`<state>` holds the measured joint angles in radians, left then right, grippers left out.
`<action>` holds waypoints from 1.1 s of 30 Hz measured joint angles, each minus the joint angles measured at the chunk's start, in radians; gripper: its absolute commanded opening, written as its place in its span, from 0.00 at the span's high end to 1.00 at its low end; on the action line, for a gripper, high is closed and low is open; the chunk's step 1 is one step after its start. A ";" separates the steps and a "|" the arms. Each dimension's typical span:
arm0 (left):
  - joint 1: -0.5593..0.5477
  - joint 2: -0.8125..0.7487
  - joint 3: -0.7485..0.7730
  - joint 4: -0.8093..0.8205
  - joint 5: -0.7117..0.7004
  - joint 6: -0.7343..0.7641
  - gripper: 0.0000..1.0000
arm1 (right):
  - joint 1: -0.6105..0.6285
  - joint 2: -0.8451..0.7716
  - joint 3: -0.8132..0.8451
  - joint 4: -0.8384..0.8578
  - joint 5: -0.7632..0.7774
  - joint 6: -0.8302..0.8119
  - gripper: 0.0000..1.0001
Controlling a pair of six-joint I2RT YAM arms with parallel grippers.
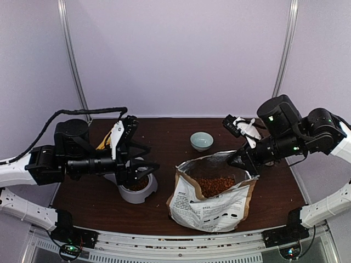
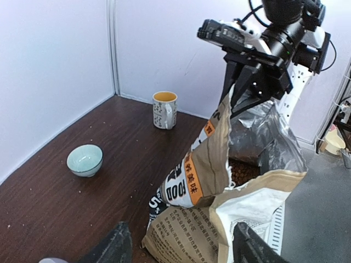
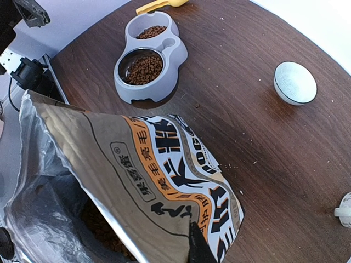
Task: Serve the pet food
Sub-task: Close the seal on the pet food bag with both arms.
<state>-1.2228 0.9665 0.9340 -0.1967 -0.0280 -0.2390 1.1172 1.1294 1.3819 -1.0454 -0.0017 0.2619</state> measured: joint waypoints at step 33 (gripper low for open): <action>0.000 0.309 0.174 -0.031 0.241 0.542 0.71 | -0.094 -0.014 -0.047 0.085 -0.153 0.086 0.91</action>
<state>-1.2228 1.2755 1.1080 -0.2279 0.2131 0.3035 1.0229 1.1152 1.3350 -0.9600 -0.1547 0.3477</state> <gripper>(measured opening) 0.355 0.088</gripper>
